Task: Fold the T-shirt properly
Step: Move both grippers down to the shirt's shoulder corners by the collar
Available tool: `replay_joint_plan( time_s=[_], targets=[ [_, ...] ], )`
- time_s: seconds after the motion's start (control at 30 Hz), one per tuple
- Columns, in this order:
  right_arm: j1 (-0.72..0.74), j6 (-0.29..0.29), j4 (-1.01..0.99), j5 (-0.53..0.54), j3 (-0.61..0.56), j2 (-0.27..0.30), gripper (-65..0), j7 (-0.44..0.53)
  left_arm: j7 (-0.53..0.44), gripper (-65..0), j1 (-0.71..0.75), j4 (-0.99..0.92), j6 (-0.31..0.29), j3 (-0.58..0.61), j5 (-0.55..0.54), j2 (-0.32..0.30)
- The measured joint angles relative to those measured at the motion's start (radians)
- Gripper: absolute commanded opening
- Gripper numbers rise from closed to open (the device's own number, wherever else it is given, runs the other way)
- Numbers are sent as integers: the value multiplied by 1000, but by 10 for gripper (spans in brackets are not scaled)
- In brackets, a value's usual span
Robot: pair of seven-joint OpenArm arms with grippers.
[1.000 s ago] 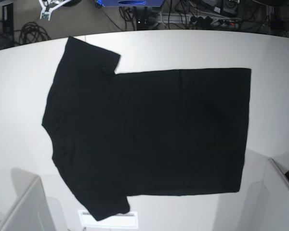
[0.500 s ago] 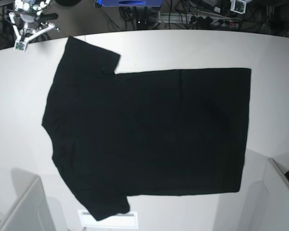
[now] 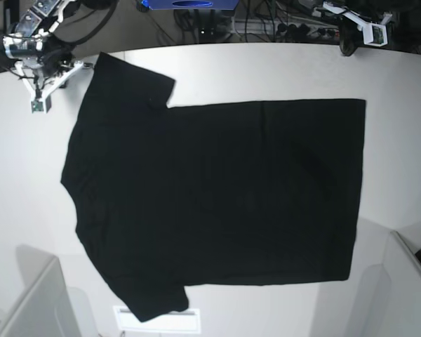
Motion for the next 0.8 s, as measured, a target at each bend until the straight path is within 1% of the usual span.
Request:
replay_joint_plan(
  time_s=[0.03,0.1,0.13,0.17,0.2,0.23,0.27,0.33,0.4,0.47,0.5,0.53,0.57,0.6,0.63,0.7,0.77,0.8],
  targets=[
    [22,16,0,29,27,2,-585,-42,0,-650,-10,0,-3,-5,-1,2],
    [53,46,0,74,64,23,-423,-114,3,-650,-18,-1,-6,-28,-7,11],
    [61,56,0,104,82,31,-356,-123,3,-650,-23,-1,-6,-40,-7,11],
    [63,68,0,140,94,33,-299,-134,7,-650,-32,-1,-6,-55,-8,11],
    [61,70,0,171,95,34,-270,-140,7,-650,-42,-1,-6,-72,-7,11],
    [58,70,0,193,95,29,-267,-150,5,-650,-50,-1,-5,-86,-8,10],
    [56,70,-5,217,95,26,-273,-151,4,-611,-55,-1,-4,-97,-11,10],
    [73,72,-41,223,96,27,-282,-150,4,-467,-67,-2,-2,-108,-11,7],
    [103,71,-95,210,96,31,-282,-146,4,-351,-77,-2,-3,-112,-19,8],
    [110,71,-137,222,93,39,-282,-140,5,-263,-82,-2,-6,-113,-103,8],
    [113,71,-153,220,92,43,-282,-142,4,-234,-83,-6,-7,-116,-156,7],
    [118,71,-174,215,92,48,-282,-134,4,-214,-87,-14,-8,-120,-216,5],
    [123,71,-201,216,92,57,-282,-117,13,-206,-97,-24,-29,-135,-272,6],
    [127,71,-225,221,92,61,-282,-109,13,-211,-101,-37,-60,-155,-303,8],
    [129,71,-246,220,92,63,-282,-108,7,-217,-105,-51,-105,-171,-341,8],
    [131,70,-272,212,92,63,-282,-119,5,-232,-117,-84,-169,-193,-351,8],
    [131,70,-277,220,89,60,-282,-112,25,-239,-146,-122,-163,-207,-351,8],
    [131,70,-277,220,89,58,-282,-111,53,-239,-157,-138,-165,-220,-351,8]
  ],
)
